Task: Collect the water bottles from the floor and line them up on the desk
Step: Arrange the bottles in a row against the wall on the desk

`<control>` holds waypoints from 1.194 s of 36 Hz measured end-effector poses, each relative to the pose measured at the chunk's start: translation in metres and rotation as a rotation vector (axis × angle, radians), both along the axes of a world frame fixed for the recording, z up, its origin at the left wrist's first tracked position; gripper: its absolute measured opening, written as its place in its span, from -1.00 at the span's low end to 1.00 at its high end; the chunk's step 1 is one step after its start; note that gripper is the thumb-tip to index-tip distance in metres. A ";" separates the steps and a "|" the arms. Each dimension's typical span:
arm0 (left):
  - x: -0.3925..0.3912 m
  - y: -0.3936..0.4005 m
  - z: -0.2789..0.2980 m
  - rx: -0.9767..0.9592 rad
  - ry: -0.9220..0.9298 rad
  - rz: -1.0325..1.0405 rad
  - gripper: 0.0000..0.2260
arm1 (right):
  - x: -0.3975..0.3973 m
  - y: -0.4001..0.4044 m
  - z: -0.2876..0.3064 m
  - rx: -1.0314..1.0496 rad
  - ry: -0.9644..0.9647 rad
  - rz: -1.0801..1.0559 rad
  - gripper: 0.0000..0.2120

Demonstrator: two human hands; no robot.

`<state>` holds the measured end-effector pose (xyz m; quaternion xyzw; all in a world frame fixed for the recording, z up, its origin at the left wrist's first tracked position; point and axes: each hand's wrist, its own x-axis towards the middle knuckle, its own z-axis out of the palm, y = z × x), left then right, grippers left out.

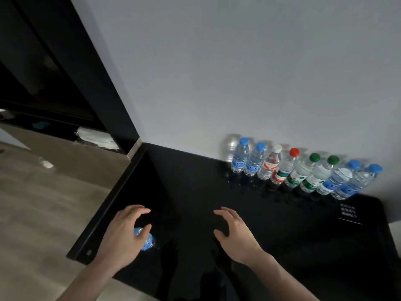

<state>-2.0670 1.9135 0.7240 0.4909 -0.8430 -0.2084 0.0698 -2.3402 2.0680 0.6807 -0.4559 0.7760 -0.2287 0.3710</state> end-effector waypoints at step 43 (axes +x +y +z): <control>0.004 -0.092 -0.030 -0.014 -0.132 -0.406 -0.83 | 0.115 0.012 0.006 0.139 0.173 -0.403 -0.40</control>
